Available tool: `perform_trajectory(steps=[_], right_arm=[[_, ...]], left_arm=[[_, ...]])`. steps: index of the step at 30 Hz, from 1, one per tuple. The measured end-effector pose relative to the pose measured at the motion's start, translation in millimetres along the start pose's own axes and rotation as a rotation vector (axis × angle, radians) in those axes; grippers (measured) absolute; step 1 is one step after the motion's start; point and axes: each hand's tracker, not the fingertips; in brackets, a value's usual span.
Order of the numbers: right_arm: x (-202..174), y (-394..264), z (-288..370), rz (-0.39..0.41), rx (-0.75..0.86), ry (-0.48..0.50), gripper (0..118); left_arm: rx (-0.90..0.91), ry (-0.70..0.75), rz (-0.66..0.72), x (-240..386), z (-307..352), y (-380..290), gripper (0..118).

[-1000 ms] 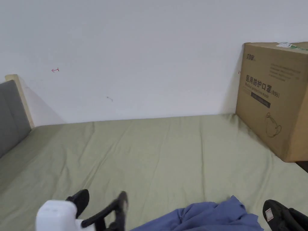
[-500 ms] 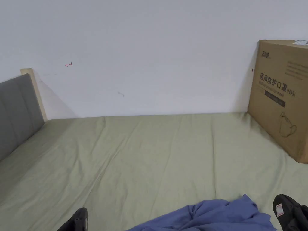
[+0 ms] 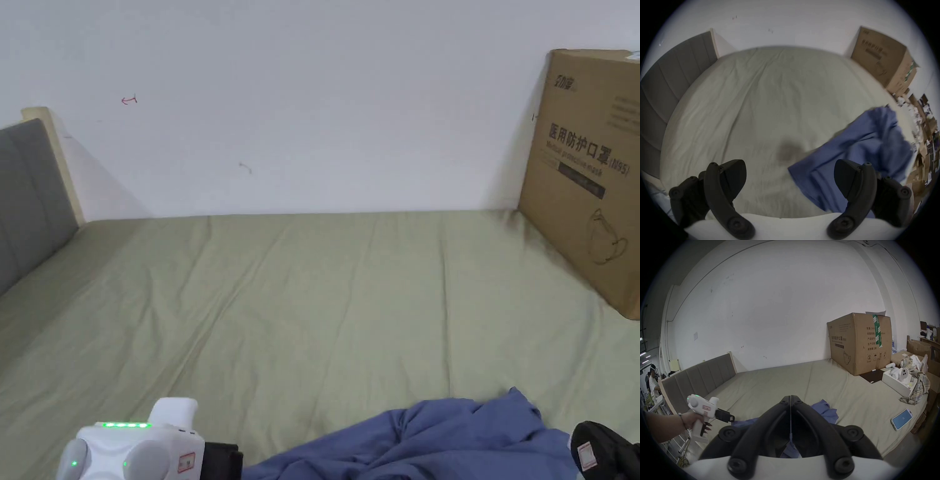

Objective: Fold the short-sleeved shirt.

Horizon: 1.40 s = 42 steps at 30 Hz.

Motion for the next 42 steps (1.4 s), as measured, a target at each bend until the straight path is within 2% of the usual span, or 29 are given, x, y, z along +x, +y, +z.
perform_trajectory(steps=[3, 4, 6, 8, 9, 10, 11, 12, 13, 14, 15, 18, 21, 22, 23, 25, 26, 27, 30, 33, 34, 36, 37, 39, 40, 41, 42], right_arm=[[4.2, -4.3, -4.4, 0.007, -0.025, -0.012, 0], [5.7, -5.5, -6.2, 0.009, -0.033, -0.016, 0], [8.3, -7.8, -10.2, 0.011, -0.046, -0.025, 0], [11.3, -10.3, -14.3, 0.01, -0.06, -0.033, 0], [13.0, -11.4, -17.4, 0.005, -0.065, -0.035, 0], [15.1, -12.2, -21.3, -0.001, -0.07, -0.036, 0], [17.2, -12.3, -24.6, -0.006, -0.073, -0.037, 0], [21.1, -10.5, -30.8, -0.021, -0.08, -0.032, 0], [27.3, -7.6, -39.0, -0.051, -0.089, -0.014, 0], [34.5, -3.5, -48.4, -0.073, -0.1, -0.005, 0], [44.1, 2.2, -60.8, -0.086, -0.114, -0.01, 0], [77.7, 23.9, -121.7, -0.133, -0.3, 0.039, 0], [109.4, 34.0, -195.3, -0.155, -0.485, 0.031, 0], [116.3, 34.1, -220.8, -0.129, -0.552, 0.005, 4], [121.4, 32.8, -243.0, -0.097, -0.612, -0.028, 28], [131.9, 21.7, -290.2, -0.057, -0.759, -0.059, 115], [135.4, 16.8, -304.8, -0.059, -0.814, -0.109, 116], [139.3, 4.9, -321.6, -0.041, -0.786, -0.109, 116], [149.4, -20.4, -369.0, -0.083, -0.882, -0.193, 116], [159.9, -38.3, -397.6, -0.145, -0.945, -0.239, 115], [161.4, -43.2, -404.9, -0.146, -0.955, -0.245, 111], [162.0, -51.3, -408.7, -0.124, -1.012, -0.263, 99], [160.2, -55.7, -411.2, -0.083, -1.027, -0.281, 99], [156.3, -51.3, -402.1, -0.051, -0.976, -0.261, 88], [155.1, -47.1, -400.5, -0.05, -0.979, -0.251, 67], [153.4, -42.3, -397.8, -0.017, -0.971, -0.238, 38], [151.2, -36.7, -394.1, 0.016, -0.96, -0.206, 1]], left_arm=[[-0.106, 0.007, 0.018, 0.9, -27.6, -3.9, 112], [-0.12, -0.012, 0.018, 4.3, -36.3, -7.7, 116], [-0.034, 0.018, -0.027, 12.3, -30.3, -10.9, 112], [0.021, 0.011, -0.057, 23.3, -16.6, -15.4, 76], [0.128, 0.041, -0.108, 27.6, -5.5, -15.5, 37], [0.183, 0.012, -0.129, 36.0, 7.6, -20.5, 0], [0.22, -0.036, -0.112, 37.7, 14.8, -20.2, 0], [0.282, 0.018, -0.088, 37.0, 26.4, -18.9, 0], [0.181, -0.176, 0.063, 35.6, 31.9, -24.1, 0], [0.218, -0.247, 0.125, 31.0, 41.9, -23.5, 0], [0.282, -0.251, 0.17, 28.5, 55.9, -25.2, 0], [0.453, -0.23, 0.189, 23.5, 97.4, -35.0, 0], [0.57, -0.19, 0.13, 22.3, 122.0, -46.1, 0], [0.565, -0.186, 0.118, 27.0, 126.5, -48.9, 0], [0.562, -0.184, 0.106, 28.2, 128.7, -51.4, 0], [0.561, -0.163, 0.054, 30.7, 129.8, -55.2, 0], [0.56, -0.159, 0.04, 36.1, 130.7, -56.3, 0], [0.563, -0.148, 0.019, 37.6, 130.3, -58.2, 0], [0.552, -0.126, -0.015, 40.4, 127.1, -59.2, 0], [0.539, -0.161, 0.043, 32.4, 122.8, -59.6, 0], [0.526, -0.161, 0.064, 30.7, 120.9, -59.4, 0], [0.518, -0.158, 0.099, 25.4, 116.3, -61.6, 0], [0.515, -0.164, 0.102, 23.2, 113.8, -62.4, 0], [0.493, -0.152, 0.105, 19.7, 107.6, -62.9, 0], [0.482, -0.146, 0.106, 18.5, 105.9, -64.0, 0], [0.476, -0.146, 0.107, 17.4, 105.4, -64.9, 0], [0.469, -0.147, 0.109, 16.1, 103.9, -65.5, 0]])
